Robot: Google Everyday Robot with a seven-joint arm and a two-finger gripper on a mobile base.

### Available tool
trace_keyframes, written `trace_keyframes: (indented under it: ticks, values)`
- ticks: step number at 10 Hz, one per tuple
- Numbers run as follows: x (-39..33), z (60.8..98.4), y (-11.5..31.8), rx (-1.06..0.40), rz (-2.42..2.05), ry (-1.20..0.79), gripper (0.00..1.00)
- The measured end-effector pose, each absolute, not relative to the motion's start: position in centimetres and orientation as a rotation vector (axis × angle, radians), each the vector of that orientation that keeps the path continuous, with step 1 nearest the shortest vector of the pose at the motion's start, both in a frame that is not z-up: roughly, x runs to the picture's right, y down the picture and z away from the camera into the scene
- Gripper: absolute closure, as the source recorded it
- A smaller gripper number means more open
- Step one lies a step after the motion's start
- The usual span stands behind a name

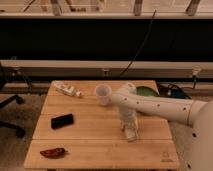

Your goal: Wipe the white sponge on the table

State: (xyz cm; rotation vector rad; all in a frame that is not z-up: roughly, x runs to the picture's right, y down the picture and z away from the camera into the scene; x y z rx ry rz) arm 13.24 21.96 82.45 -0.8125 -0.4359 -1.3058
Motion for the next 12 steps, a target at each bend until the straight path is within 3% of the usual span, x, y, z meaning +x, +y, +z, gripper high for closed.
trace_keyframes:
  ticks: [5, 12]
  values:
    - [9.9, 83.9, 18.6, -0.728, -1.286, -0.447, 1.0]
    - [-1.1, 83.8, 20.2, -0.662, -1.539, -0.603, 1.0]
